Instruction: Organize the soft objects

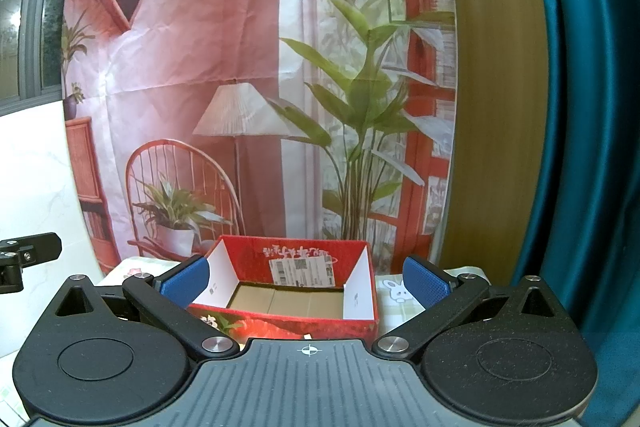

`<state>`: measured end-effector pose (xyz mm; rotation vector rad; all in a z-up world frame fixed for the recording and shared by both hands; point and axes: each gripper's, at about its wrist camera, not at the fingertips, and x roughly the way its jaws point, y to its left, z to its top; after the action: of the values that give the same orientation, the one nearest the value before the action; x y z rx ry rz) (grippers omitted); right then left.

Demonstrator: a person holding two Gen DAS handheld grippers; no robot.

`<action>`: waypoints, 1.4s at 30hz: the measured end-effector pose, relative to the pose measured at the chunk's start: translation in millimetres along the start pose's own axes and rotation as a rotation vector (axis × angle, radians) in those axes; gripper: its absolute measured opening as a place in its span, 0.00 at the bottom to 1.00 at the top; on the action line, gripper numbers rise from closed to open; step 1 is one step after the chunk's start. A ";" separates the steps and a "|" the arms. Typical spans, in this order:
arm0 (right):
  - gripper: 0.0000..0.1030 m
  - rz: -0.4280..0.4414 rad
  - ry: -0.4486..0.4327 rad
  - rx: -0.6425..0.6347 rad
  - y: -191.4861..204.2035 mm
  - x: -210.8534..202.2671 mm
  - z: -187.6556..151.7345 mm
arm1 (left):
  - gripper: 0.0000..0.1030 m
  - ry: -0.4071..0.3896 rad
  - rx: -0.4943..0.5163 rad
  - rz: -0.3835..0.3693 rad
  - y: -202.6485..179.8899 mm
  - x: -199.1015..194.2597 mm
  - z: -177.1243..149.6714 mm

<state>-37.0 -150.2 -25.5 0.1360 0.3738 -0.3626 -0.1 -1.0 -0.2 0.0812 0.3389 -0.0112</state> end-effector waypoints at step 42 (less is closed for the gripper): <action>1.00 0.109 -0.053 0.054 -16.6 25.4 -44.7 | 1.00 0.031 -0.033 0.033 5.0 47.3 -47.0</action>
<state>-35.9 -165.0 -77.5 0.1984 0.3035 -0.2682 29.0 7.9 -59.7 0.0541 0.3683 0.0280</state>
